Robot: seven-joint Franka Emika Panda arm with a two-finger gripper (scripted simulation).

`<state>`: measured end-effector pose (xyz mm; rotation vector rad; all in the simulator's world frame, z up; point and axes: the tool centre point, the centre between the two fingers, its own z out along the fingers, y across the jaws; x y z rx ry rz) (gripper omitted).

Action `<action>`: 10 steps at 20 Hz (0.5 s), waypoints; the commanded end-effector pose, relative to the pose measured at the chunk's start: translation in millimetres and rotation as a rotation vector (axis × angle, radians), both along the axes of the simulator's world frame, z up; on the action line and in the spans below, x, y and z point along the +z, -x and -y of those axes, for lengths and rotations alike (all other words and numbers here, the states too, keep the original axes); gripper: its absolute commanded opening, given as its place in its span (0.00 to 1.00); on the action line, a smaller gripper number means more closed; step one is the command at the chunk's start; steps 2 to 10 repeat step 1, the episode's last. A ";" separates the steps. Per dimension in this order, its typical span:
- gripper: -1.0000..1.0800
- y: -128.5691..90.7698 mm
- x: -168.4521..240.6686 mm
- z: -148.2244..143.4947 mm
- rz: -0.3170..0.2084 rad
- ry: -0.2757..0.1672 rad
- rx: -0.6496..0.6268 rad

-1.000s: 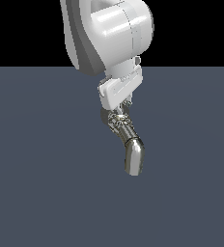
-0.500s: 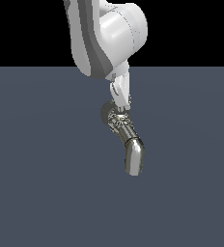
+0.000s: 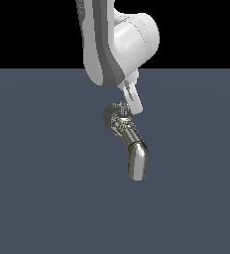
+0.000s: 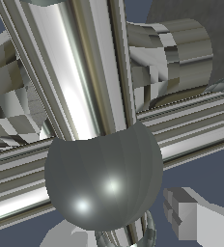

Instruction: Turn on the faucet by rotating a designated handle.

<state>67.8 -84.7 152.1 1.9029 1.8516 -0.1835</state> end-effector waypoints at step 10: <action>0.51 -36.6 -21.7 -6.2 0.035 -0.014 0.066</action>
